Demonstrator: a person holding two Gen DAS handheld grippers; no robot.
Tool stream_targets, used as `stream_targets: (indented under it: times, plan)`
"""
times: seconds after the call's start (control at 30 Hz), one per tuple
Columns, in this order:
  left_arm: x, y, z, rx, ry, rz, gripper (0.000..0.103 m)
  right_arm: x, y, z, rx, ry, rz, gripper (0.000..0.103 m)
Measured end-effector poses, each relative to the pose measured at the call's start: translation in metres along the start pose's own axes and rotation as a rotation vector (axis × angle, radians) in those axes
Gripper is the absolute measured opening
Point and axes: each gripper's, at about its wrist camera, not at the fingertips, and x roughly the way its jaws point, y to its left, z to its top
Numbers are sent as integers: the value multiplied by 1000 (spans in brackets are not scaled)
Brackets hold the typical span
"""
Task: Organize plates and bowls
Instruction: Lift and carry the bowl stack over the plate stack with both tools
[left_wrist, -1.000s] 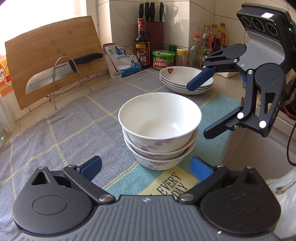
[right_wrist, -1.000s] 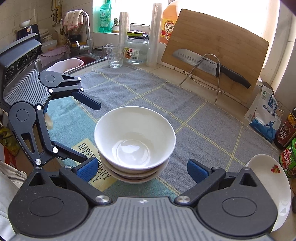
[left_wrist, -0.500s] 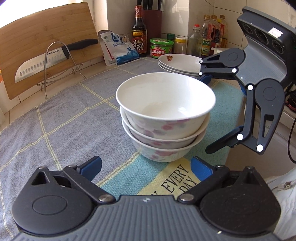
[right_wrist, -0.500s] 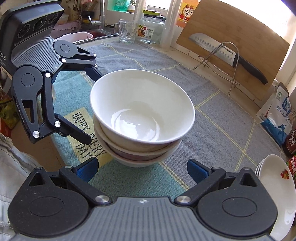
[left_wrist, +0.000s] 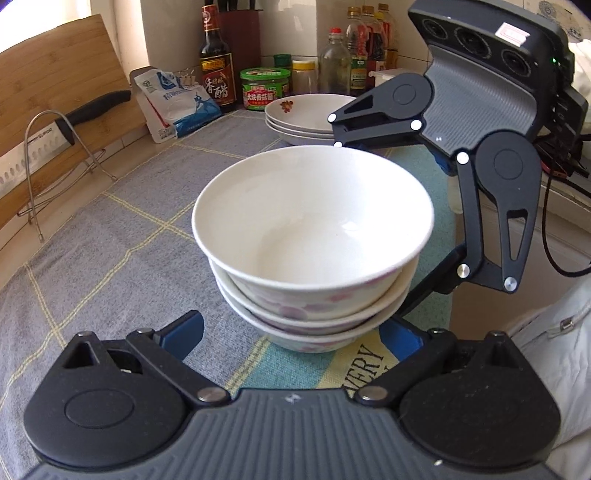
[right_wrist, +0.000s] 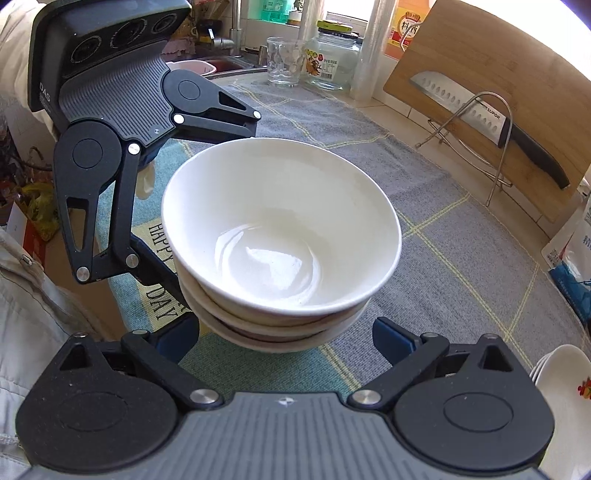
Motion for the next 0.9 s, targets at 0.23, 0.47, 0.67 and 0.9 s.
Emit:
stream_targets:
  times: [0.23, 0.47, 0.67, 0.9]
  plan:
    - [8, 4, 4, 36, 20, -107, 91, 2, -10, 7, -18, 18, 64, 93]
    - [11, 9, 8, 58, 39, -166, 87, 3, -13, 10, -11, 37, 106, 89]
    - [13, 14, 12, 93, 58, -198, 85, 4, -14, 13, -6, 50, 119, 88]
    - [14, 16, 14, 111, 59, -219, 86, 5, -16, 14, -8, 62, 130, 88]
